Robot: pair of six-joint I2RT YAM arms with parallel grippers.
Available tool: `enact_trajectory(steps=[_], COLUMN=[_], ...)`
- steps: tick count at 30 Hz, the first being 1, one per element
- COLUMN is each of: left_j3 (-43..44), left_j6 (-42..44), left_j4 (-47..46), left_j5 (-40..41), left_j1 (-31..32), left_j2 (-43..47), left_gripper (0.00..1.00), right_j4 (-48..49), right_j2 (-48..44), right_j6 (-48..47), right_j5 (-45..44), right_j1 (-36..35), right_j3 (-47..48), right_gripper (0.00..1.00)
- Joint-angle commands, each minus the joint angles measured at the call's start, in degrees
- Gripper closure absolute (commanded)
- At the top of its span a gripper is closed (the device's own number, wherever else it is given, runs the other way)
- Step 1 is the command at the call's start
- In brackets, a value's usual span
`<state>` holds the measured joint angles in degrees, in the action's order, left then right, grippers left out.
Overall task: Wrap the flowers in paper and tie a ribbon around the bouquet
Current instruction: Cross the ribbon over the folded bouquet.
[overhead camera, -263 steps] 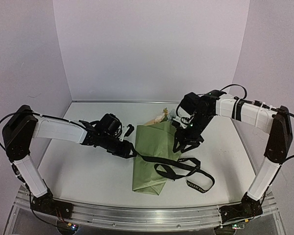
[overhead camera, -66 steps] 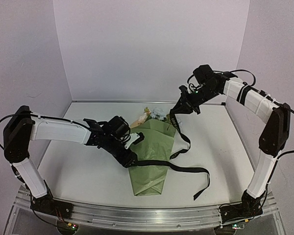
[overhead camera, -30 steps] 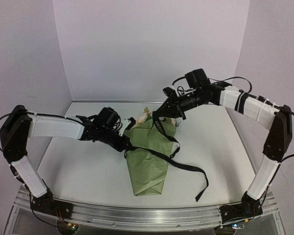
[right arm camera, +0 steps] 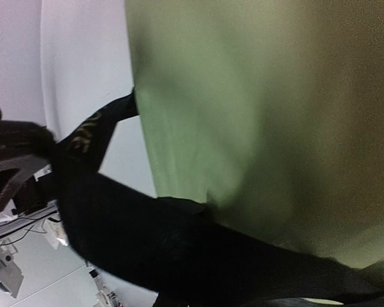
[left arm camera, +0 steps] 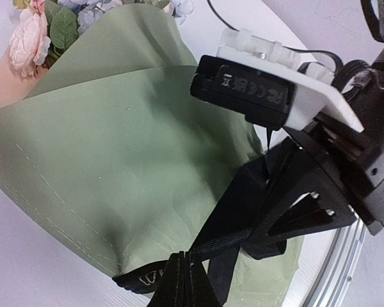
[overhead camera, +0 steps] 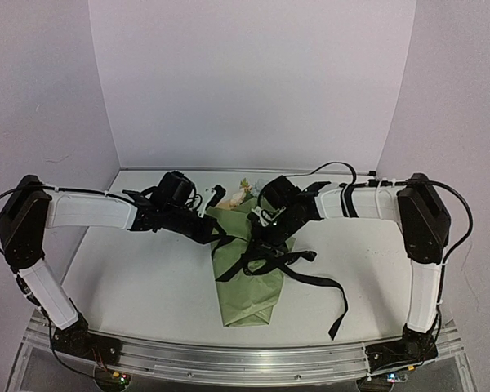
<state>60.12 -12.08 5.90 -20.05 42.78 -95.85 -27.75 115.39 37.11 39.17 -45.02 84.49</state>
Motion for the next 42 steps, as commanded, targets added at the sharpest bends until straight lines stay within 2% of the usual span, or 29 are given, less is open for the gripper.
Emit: enact_trajectory(steps=[1, 8, 14, 19, 26, 31, 34, 42], left_j3=[-0.39, -3.17, -4.34, -3.06, -1.1, -0.16, 0.4, 1.79], left_j6=[-0.18, -0.88, -1.37, -1.61, -4.11, -5.28, -5.33, -5.3], left_j4=[-1.66, -1.61, -1.78, -1.43, -3.05, -3.38, -2.99, -1.05], left_j5=[-3.41, -5.26, -5.42, -7.0, -11.09, -11.41, -11.19, -11.64], left_j1=[-0.25, -0.24, -0.25, -0.24, -0.16, 0.02, 0.26, 1.15], left_j2=[3.68, 4.3, 4.36, 2.07, -3.01, -5.62, -6.39, -8.52], left_gripper=[1.0, 1.0, 1.0, 1.0, 1.0, 1.0, 1.0, 1.0], right_j4=[-2.85, -2.92, -2.65, -2.55, -1.34, -0.52, -0.46, -0.64], right_j2=[0.09, 0.04, -0.71, 1.27, 0.19, -0.7, -1.62, -2.3], right_j6=[-4.35, -5.86, -6.86, -5.6, -5.3, -4.9, -5.03, -5.13], right_j5=[-11.62, -21.95, -26.78, -24.33, -23.88, -22.92, -22.48, -22.55], right_j1=[-0.46, -0.45, -0.48, -1.22, -1.98, -2.05, -2.16, -2.14], right_j3=[0.88, 3.17, 4.88, 7.05, 2.85, 1.43, 0.98, 0.97], right_gripper=[1.0, 1.0, 1.0, 1.0, 0.98, 0.96, 0.91, 0.88])
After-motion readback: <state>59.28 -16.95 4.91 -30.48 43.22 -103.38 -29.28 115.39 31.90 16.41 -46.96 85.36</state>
